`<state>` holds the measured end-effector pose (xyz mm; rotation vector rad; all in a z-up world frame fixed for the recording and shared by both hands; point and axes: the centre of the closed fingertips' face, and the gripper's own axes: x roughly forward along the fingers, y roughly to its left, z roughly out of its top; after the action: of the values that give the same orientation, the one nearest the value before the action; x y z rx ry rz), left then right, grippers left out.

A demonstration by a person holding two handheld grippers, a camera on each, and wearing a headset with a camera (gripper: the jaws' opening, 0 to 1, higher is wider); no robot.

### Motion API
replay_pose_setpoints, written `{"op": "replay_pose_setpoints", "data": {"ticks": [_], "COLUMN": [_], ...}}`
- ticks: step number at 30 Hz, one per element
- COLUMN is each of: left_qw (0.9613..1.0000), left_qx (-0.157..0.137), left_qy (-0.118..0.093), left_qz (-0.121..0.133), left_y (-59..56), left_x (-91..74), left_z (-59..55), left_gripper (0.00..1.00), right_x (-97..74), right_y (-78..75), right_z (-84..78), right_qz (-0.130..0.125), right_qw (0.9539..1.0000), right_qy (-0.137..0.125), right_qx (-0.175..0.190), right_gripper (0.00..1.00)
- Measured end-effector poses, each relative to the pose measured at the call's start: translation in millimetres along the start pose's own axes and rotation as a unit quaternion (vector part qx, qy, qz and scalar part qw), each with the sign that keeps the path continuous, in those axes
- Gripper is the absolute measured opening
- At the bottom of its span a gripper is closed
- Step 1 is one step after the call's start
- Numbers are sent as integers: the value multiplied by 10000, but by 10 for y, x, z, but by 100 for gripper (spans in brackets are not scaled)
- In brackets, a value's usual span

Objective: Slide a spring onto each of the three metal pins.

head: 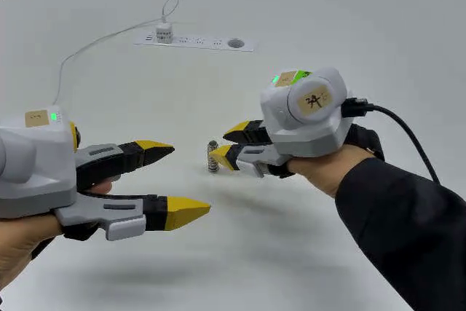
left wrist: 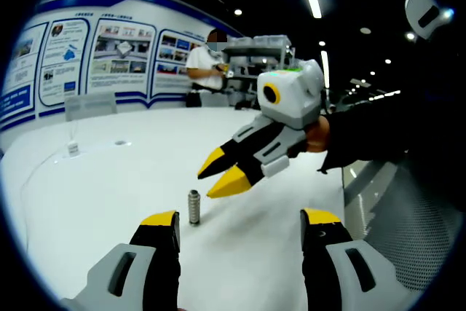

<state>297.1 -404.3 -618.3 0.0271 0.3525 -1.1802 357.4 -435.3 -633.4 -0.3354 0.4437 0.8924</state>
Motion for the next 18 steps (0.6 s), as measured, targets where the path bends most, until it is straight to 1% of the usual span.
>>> {"op": "replay_pose_setpoints", "data": {"ticks": [6, 8, 13, 18], "left_qw": [10000, 10000, 10000, 10000], "left_qx": [9, 11, 22, 39], "left_qy": [-13, -31, -36, 2], "left_qz": [23, 32, 38, 42], "left_y": [15, 26, 28, 21], "left_x": [-9, -10, 0, 9], "left_z": [15, 25, 36, 21], "left_gripper": [69, 70, 70, 71], "right_x": [-271, -358, -559, -752], "right_y": [-54, -82, -173, -268], "right_z": [122, 135, 131, 93], "right_qz": [-150, -207, -378, -561], "right_qw": [9996, 9994, 9987, 9976], "right_qy": [-216, -254, -332, -397], "right_qx": [-107, -112, -72, -7], "right_gripper": [23, 24, 26, 27]}}
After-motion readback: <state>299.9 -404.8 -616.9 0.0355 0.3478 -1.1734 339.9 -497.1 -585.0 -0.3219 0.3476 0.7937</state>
